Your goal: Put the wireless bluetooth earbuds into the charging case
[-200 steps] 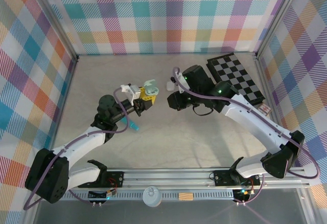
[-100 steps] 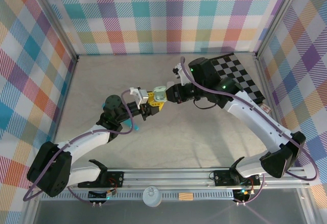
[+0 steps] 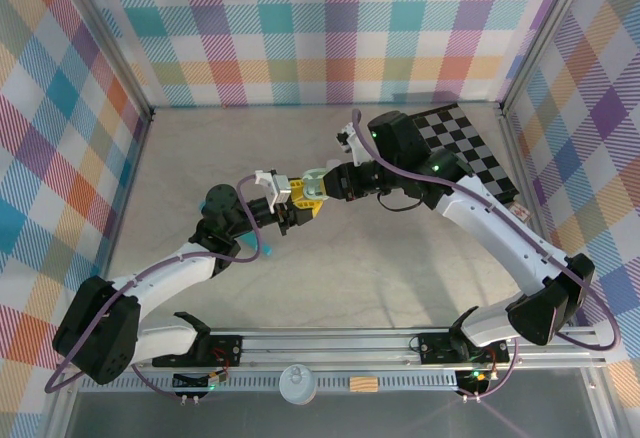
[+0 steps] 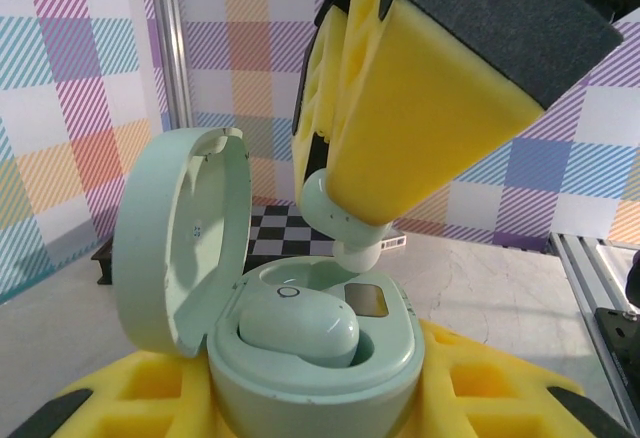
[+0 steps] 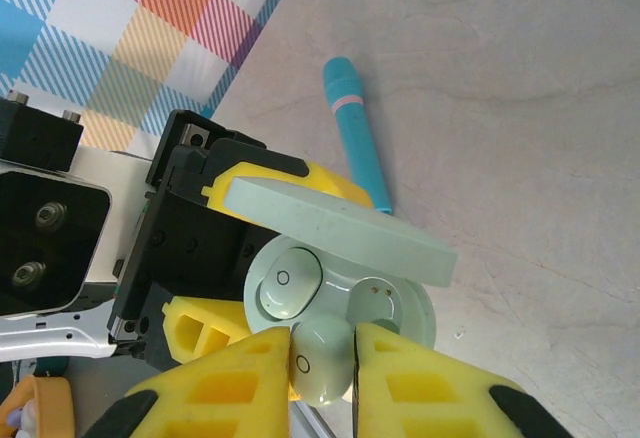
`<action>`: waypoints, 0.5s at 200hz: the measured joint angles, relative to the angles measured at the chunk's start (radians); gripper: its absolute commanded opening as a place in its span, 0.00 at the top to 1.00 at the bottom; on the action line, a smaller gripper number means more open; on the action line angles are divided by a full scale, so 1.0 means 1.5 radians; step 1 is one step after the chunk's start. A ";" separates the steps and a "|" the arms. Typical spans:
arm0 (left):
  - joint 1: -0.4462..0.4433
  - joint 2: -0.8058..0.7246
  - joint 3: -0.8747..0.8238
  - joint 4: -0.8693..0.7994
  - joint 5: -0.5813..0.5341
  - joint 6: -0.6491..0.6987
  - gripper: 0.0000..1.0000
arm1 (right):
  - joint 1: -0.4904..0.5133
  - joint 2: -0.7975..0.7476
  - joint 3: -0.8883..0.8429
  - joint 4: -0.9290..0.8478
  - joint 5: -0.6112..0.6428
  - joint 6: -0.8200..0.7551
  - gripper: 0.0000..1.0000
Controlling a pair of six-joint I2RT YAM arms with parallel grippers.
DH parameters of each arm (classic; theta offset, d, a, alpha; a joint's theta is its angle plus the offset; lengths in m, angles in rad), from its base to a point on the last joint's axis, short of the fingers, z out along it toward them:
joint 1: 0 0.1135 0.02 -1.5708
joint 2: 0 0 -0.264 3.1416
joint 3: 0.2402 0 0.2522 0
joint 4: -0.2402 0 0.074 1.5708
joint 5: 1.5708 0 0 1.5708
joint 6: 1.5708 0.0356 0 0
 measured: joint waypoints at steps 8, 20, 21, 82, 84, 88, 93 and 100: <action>0.000 0.000 0.000 0.000 0.002 0.000 0.70 | 0.000 0.000 -0.001 0.000 0.000 0.000 0.81; 0.000 0.000 0.000 0.000 0.002 0.000 0.70 | 0.000 0.000 -0.005 0.003 0.000 0.001 0.81; 0.000 0.000 0.000 0.000 0.002 0.000 0.70 | 0.000 0.000 -0.005 0.003 0.000 0.001 0.81; 0.000 0.000 0.000 0.001 0.002 -0.016 0.70 | -0.004 0.000 -0.012 0.012 -0.001 0.010 0.81; 0.000 0.000 0.000 0.002 0.003 -0.016 0.70 | -0.004 0.000 -0.012 0.012 -0.001 0.010 0.81; 0.000 0.000 0.000 0.003 0.003 -0.017 0.70 | -0.004 0.000 -0.014 0.013 0.001 0.010 0.81; 0.000 0.000 0.000 0.006 0.004 -0.018 0.70 | -0.005 0.000 -0.016 0.014 0.001 0.010 0.81; 0.000 0.000 0.000 0.011 0.005 -0.018 0.70 | -0.005 0.000 -0.019 0.015 0.002 0.010 0.81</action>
